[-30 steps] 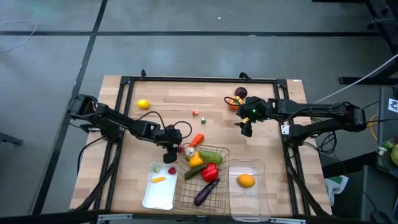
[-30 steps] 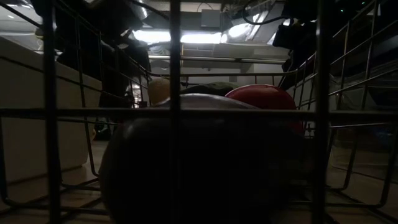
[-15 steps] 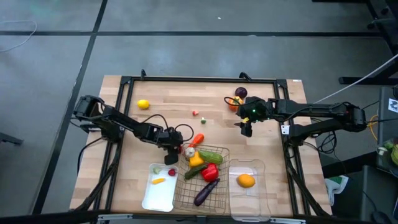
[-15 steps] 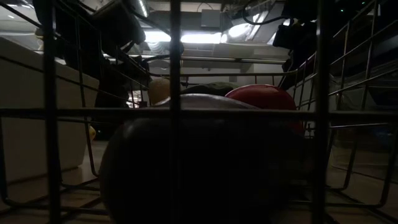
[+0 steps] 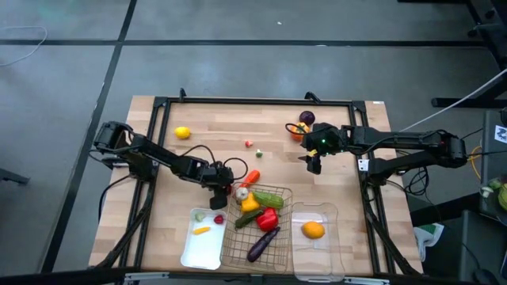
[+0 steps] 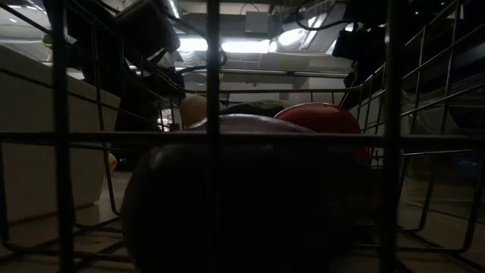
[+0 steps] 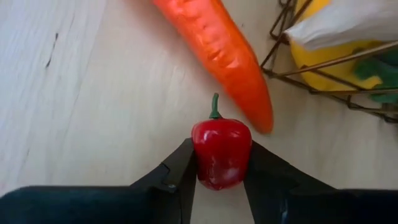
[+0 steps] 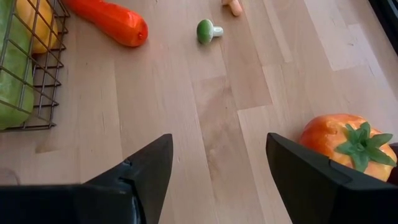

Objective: Sort produce into baskets
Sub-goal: Put the small red bell pepper into the white bin, then put the orange mushroom into the white bin

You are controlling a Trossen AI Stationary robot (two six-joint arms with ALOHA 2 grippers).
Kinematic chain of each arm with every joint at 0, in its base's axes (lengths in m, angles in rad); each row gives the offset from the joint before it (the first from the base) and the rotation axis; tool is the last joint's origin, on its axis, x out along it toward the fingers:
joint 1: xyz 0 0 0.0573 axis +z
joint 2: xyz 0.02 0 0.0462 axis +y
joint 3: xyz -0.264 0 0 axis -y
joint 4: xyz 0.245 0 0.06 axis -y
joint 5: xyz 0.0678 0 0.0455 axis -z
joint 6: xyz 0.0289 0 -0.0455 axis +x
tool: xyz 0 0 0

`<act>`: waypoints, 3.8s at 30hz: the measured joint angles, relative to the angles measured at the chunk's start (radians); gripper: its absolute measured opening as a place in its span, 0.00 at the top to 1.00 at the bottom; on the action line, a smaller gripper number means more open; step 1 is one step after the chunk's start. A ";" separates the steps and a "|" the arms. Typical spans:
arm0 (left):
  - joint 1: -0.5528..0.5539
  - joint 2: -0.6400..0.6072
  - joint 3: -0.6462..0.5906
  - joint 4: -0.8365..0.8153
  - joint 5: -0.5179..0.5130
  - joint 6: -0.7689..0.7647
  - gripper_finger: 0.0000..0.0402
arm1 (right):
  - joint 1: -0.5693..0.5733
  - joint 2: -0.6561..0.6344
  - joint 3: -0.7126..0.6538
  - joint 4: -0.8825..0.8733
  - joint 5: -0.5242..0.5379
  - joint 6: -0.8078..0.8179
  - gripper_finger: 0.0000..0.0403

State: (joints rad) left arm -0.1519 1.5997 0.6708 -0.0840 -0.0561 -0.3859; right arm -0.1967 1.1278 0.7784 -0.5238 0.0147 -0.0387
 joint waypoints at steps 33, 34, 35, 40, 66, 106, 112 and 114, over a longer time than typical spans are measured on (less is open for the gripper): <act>-0.297 -0.440 0.090 -0.315 0.265 -0.734 0.71 | 0.000 0.000 0.000 0.003 0.000 0.000 0.36; -0.316 -0.439 0.090 -0.317 0.261 -0.759 0.71 | 0.000 0.000 0.000 0.003 0.000 0.000 0.36; -0.334 -0.439 0.089 -0.318 0.257 -0.780 0.71 | 0.000 0.000 0.000 0.003 0.000 0.000 0.36; -0.385 -0.439 0.089 -0.321 0.228 -0.816 0.71 | 0.000 0.000 0.000 0.005 0.000 0.000 0.36; -0.398 -0.282 0.089 -0.353 0.141 -0.803 0.69 | 0.000 0.000 0.000 0.006 0.000 0.000 0.36; -0.224 -0.284 0.145 -0.315 0.306 -0.785 0.44 | 0.000 0.000 0.000 0.006 0.000 0.000 0.36; -0.137 -0.284 0.215 -0.316 0.308 -0.651 0.44 | 0.000 0.000 0.000 0.006 0.000 0.000 0.36; -0.107 -0.284 0.243 -0.315 0.308 -0.603 0.44 | 0.000 0.000 0.000 0.006 0.000 0.000 0.36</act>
State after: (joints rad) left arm -0.2585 1.3155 0.9142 -0.3994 0.2522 -0.9888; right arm -0.1965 1.1278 0.7784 -0.5179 0.0148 -0.0389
